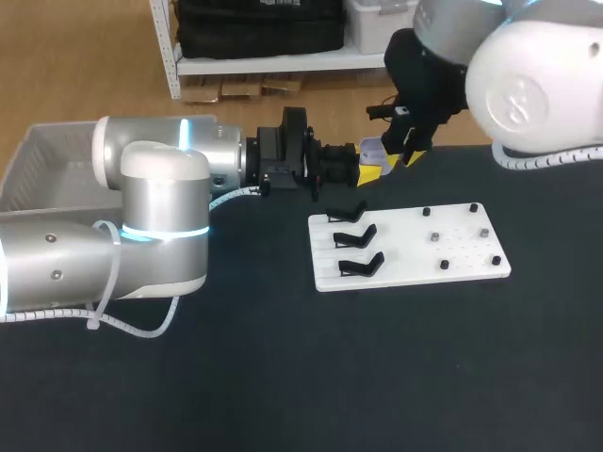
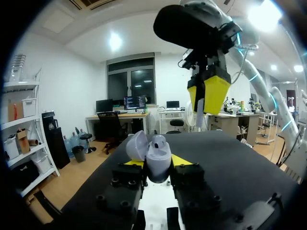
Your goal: Pick up each earbud case from the left stands, insert the matching earbuds, close the lid, and place the case in the box.
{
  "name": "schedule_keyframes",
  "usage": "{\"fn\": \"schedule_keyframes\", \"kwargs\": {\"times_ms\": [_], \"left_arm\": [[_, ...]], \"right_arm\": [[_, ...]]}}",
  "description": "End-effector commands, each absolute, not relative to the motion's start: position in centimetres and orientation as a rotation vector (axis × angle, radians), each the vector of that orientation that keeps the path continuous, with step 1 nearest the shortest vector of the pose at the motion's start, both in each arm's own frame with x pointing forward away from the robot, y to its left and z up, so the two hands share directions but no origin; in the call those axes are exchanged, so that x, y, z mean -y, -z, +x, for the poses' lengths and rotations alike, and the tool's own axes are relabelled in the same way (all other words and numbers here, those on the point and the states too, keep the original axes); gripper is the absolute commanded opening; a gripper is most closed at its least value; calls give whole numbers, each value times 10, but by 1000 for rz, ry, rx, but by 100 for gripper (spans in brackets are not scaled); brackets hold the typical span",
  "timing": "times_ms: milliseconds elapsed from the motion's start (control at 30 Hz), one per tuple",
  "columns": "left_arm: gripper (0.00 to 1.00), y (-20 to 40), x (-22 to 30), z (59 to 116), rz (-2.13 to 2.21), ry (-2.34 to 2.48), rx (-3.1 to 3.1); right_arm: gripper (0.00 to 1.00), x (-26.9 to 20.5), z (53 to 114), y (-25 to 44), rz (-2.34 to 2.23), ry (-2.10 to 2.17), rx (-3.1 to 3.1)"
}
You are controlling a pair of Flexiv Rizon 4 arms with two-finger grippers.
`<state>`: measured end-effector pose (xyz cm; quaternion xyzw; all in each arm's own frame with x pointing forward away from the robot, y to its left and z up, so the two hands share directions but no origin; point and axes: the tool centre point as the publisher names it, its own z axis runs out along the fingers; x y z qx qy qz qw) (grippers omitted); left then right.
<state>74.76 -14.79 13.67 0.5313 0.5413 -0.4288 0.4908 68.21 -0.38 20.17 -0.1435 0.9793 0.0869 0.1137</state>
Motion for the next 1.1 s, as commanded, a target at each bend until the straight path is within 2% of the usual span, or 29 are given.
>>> {"fn": "schedule_keyframes", "kwargs": {"times_ms": [33,600,1100], "left_arm": [[0,-135,148,745,1282,1035,-1308],[0,-135,148,745,1282,1035,-1308],[0,-135,148,745,1282,1035,-1308]], "right_arm": [[0,5,681,-202,-420,-256,-2870],[0,-17,722,-202,-643,-120,-2755],[0,-28,730,-190,-731,-108,-2764]]}}
